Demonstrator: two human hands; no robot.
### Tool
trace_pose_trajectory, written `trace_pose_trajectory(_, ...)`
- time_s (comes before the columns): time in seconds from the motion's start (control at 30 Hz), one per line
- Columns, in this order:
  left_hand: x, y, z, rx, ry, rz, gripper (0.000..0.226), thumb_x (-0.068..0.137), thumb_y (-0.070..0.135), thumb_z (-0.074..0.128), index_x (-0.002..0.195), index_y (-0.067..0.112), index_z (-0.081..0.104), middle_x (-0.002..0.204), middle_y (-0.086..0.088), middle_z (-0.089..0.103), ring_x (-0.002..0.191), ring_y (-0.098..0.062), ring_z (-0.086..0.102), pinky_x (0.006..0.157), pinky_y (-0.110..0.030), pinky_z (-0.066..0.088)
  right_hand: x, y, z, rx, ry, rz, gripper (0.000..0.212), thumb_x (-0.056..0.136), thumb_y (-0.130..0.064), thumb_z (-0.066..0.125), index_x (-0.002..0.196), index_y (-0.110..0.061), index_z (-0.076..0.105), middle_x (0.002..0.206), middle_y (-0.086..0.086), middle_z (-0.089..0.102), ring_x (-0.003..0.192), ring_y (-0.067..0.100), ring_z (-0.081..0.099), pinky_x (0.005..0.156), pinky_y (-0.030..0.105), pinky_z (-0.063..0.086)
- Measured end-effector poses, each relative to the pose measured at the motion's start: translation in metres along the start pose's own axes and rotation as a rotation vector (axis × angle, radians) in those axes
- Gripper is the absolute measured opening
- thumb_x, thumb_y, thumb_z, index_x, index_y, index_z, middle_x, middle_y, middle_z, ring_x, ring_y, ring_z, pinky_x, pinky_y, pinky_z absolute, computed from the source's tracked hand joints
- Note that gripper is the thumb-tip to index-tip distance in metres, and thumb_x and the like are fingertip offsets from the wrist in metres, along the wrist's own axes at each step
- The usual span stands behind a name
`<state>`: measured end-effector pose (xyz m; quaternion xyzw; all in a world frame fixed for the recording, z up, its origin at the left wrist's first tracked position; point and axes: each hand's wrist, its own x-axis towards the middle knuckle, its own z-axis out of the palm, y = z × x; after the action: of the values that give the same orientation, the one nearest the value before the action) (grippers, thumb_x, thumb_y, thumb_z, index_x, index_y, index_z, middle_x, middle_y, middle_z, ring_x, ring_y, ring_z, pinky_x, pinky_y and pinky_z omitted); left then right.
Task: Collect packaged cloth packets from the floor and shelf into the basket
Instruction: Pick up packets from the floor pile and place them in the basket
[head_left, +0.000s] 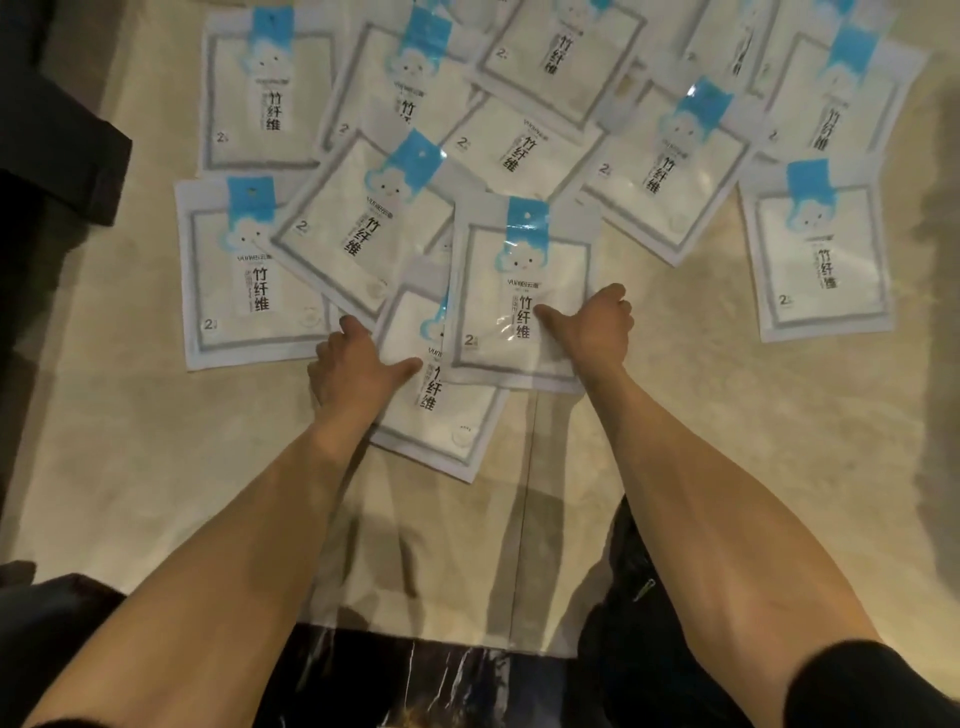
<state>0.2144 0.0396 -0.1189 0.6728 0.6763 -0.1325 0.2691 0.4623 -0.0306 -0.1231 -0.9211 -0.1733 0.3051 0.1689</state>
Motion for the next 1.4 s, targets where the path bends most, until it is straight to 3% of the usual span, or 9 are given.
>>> trace_pose_trajectory(0.17,-0.003,0.000,-0.002,-0.074,-0.004,0.002,0.066,0.078,0.054,0.078,0.120,0.007,0.058,0.123,-0.017,0.062,0.118,-0.038,0.054,0.090,-0.043,0.044,0.001,0.000,0.002,0.158,-0.095,0.051,0.053,0.076,-0.038,0.084,0.107,-0.002,0.062,0.110,0.012,0.069,0.102,0.030,0.066,0.070,0.032,0.048)
trace_pose_trajectory(0.33,-0.017,-0.005,-0.018,-0.662,-0.211,-0.094,0.031,0.082,0.021,0.083,0.109,0.016,0.069,0.106,-0.007,0.073,0.093,-0.025,0.069,0.080,-0.035,0.057,-0.015,0.005,-0.006,0.449,-0.140,0.079,0.041,0.075,-0.022,0.085,0.107,-0.005,0.067,0.106,0.010,0.073,0.090,0.024,0.070,0.080,0.037,0.059)
trace_pose_trajectory(0.47,-0.051,-0.009,-0.059,-0.809,-0.260,-0.120,0.037,0.085,0.008,0.078,0.120,0.010,0.067,0.103,-0.006,0.070,0.083,-0.018,0.066,0.062,-0.022,0.049,-0.055,-0.002,-0.051,0.603,-0.197,0.098,0.039,0.079,-0.011,0.082,0.112,-0.004,0.062,0.104,0.011,0.071,0.078,0.016,0.069,0.064,0.026,0.058)
trace_pose_trajectory(0.7,-0.144,-0.007,-0.189,-0.931,-0.308,-0.157,0.025,0.083,0.011,0.080,0.106,0.016,0.074,0.101,-0.004,0.077,0.094,-0.020,0.074,0.093,-0.036,0.056,-0.163,-0.041,-0.195,0.674,-0.277,0.096,0.032,0.078,-0.004,0.081,0.107,-0.010,0.068,0.094,-0.001,0.074,0.076,0.009,0.072,0.066,0.024,0.060)
trace_pose_trajectory(0.83,-0.200,0.016,-0.272,-0.988,-0.415,-0.117,0.029,0.085,0.005,0.075,0.113,0.011,0.072,0.112,-0.010,0.075,0.102,-0.022,0.073,0.095,-0.038,0.054,-0.227,-0.058,-0.274,0.729,-0.324,0.147,0.031,0.076,-0.008,0.084,0.104,-0.015,0.071,0.096,0.000,0.076,0.084,0.015,0.075,0.073,0.031,0.061)
trace_pose_trajectory(0.93,-0.243,0.047,-0.335,-1.015,-0.448,-0.111,0.027,0.088,0.011,0.073,0.115,0.012,0.069,0.106,-0.006,0.077,0.097,-0.022,0.074,0.087,-0.038,0.058,-0.265,-0.076,-0.343,0.751,-0.333,0.165,0.034,0.076,-0.009,0.084,0.109,-0.009,0.072,0.098,0.003,0.077,0.088,0.020,0.075,0.075,0.033,0.061)
trace_pose_trajectory(1.07,-0.311,0.101,-0.417,-1.033,-0.478,-0.108,0.024,0.094,0.021,0.068,0.116,0.014,0.067,0.100,-0.001,0.078,0.094,-0.018,0.075,0.066,-0.025,0.061,-0.306,-0.099,-0.442,0.766,-0.326,0.177,0.034,0.077,-0.007,0.083,0.108,-0.010,0.071,0.099,0.003,0.077,0.091,0.020,0.074,0.079,0.034,0.061)
trace_pose_trajectory(1.3,-0.413,0.198,-0.545,-1.094,-0.491,-0.006,0.039,0.086,0.031,0.071,0.122,0.019,0.065,0.112,-0.005,0.076,0.105,-0.023,0.072,0.085,-0.040,0.059,-0.353,-0.140,-0.618,0.790,-0.315,0.086,0.034,0.081,-0.007,0.080,0.111,-0.015,0.067,0.097,-0.006,0.075,0.084,0.006,0.073,0.064,0.017,0.056)
trace_pose_trajectory(1.4,-0.430,0.232,-0.576,-1.111,-0.492,0.061,0.073,0.063,0.051,0.088,0.124,0.017,0.066,0.116,-0.009,0.074,0.108,-0.028,0.071,0.093,-0.045,0.054,-0.353,-0.145,-0.671,0.780,-0.294,0.050,0.036,0.080,-0.013,0.082,0.112,-0.017,0.067,0.102,-0.002,0.075,0.088,0.009,0.074,0.068,0.019,0.057)
